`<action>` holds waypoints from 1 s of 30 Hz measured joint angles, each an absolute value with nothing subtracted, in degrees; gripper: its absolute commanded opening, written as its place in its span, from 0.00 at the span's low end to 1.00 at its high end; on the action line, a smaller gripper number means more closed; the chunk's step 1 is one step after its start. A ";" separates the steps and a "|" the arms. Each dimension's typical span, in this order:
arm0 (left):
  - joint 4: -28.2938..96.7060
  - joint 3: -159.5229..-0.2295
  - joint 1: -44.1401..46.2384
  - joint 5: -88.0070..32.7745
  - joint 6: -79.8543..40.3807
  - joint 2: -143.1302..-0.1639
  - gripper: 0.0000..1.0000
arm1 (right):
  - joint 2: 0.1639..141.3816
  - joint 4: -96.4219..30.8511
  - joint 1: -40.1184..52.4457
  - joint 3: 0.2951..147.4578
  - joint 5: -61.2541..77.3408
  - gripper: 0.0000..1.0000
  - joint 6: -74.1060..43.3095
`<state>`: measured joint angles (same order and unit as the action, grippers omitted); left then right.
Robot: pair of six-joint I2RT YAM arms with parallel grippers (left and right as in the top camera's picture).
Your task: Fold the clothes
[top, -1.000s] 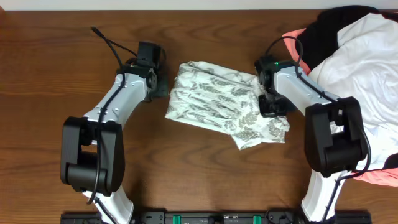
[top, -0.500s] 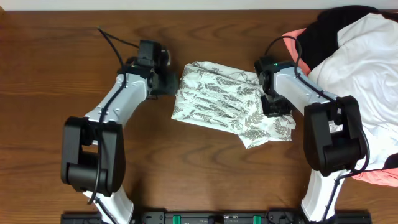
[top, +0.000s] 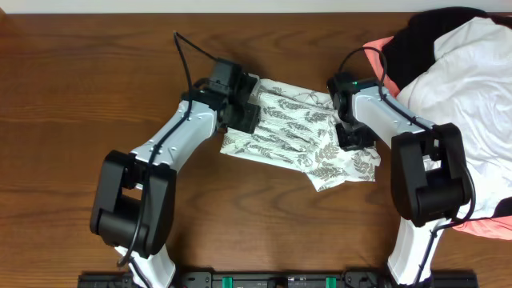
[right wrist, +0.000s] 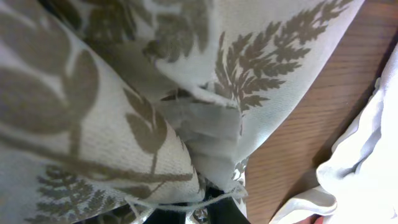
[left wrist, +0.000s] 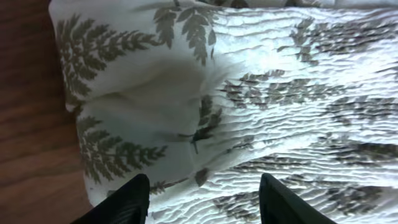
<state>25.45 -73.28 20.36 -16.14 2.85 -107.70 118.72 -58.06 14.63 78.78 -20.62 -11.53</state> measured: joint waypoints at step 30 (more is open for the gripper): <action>28.25 -73.89 20.43 -6.42 3.22 -114.65 0.06 | 118.65 -58.02 14.37 78.81 -19.99 0.04 -11.49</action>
